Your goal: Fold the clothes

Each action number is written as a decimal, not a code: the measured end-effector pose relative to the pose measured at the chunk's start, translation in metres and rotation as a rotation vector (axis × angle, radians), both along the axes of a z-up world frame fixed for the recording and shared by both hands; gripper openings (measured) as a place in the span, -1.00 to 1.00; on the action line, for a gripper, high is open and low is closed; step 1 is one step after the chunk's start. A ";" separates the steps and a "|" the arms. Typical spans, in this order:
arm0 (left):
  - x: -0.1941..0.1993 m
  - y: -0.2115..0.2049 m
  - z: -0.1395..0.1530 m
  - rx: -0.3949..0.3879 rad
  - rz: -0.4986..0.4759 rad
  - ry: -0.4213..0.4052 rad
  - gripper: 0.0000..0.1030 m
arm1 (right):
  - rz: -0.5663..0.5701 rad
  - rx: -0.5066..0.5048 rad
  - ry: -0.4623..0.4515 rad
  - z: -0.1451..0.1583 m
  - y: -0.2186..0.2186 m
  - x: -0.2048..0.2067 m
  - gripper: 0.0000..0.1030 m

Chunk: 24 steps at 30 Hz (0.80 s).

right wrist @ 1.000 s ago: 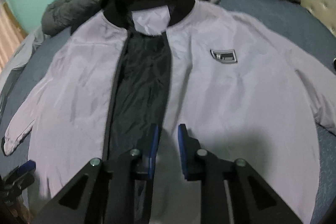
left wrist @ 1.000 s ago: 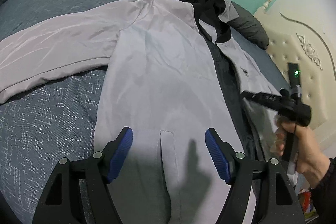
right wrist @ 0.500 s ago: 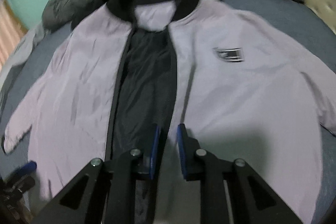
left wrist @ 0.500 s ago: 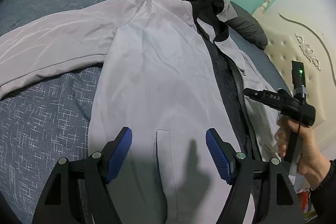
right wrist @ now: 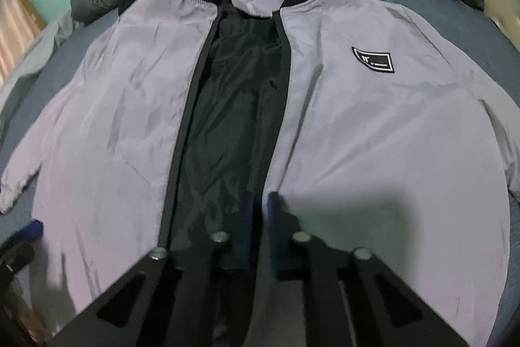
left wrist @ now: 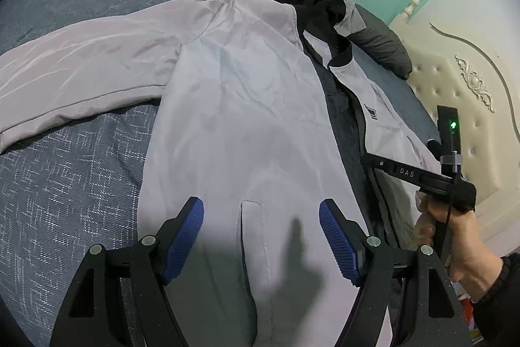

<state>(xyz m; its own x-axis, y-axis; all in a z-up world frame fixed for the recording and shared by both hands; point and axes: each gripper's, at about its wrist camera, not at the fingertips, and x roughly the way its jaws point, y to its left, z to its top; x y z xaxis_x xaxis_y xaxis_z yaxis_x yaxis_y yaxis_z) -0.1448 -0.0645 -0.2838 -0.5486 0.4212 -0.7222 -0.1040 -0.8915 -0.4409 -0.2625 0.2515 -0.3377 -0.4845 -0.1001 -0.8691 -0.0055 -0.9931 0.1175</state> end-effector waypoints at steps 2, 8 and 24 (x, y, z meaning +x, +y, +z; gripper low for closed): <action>0.000 0.000 0.000 0.000 -0.002 -0.001 0.50 | 0.020 0.020 0.012 0.004 -0.007 -0.001 -0.90; 0.003 0.001 -0.002 -0.005 -0.008 -0.007 0.50 | -0.001 -0.047 -0.007 0.000 -0.009 -0.011 -0.90; 0.008 -0.007 0.020 0.029 0.024 0.001 0.51 | 0.062 -0.107 0.049 0.038 0.010 0.076 -0.64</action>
